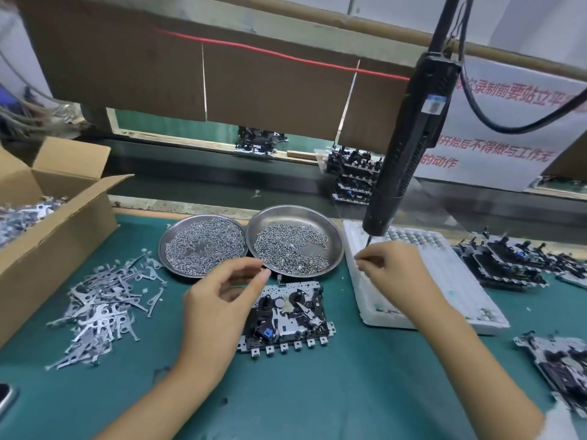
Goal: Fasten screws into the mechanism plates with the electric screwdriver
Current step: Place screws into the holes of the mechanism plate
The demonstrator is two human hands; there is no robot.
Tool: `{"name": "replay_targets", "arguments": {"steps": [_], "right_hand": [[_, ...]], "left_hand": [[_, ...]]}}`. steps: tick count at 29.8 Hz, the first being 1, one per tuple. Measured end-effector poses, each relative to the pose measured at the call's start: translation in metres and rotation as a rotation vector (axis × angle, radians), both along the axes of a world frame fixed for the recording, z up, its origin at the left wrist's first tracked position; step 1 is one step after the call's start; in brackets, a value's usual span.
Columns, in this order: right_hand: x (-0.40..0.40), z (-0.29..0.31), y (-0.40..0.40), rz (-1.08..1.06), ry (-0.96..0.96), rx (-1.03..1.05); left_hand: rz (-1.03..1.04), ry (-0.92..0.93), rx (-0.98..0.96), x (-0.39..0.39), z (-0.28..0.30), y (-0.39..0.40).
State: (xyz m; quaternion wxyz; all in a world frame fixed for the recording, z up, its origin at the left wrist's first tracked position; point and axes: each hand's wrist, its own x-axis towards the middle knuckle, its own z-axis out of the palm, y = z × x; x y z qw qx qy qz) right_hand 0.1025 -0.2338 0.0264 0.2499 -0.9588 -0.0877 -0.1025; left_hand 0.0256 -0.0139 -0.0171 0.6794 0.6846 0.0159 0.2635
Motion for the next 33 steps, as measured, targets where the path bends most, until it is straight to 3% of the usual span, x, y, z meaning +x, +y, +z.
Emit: {"name": "replay_targets", "arguments": {"steps": [8, 13, 20, 26, 33], "right_hand": [[0.055, 0.0, -0.054, -0.22, -0.038, -0.032], [0.073, -0.003, -0.061, -0.111, -0.062, -0.183], [0.084, 0.008, -0.053, -0.105, 0.061, -0.373], [0.083, 0.005, -0.052, -0.107, -0.031, -0.561], [0.078, 0.01, -0.055, -0.055, -0.101, -0.572]], "left_hand": [[-0.013, 0.024, 0.024, 0.001, -0.008, -0.003], [-0.015, 0.01, 0.023, 0.0, -0.007, -0.003], [-0.014, 0.012, 0.036, 0.002, -0.008, -0.002], [-0.019, 0.014, 0.035, 0.002, -0.007, -0.003], [-0.037, 0.017, 0.026, 0.001, -0.006, -0.005]]}}
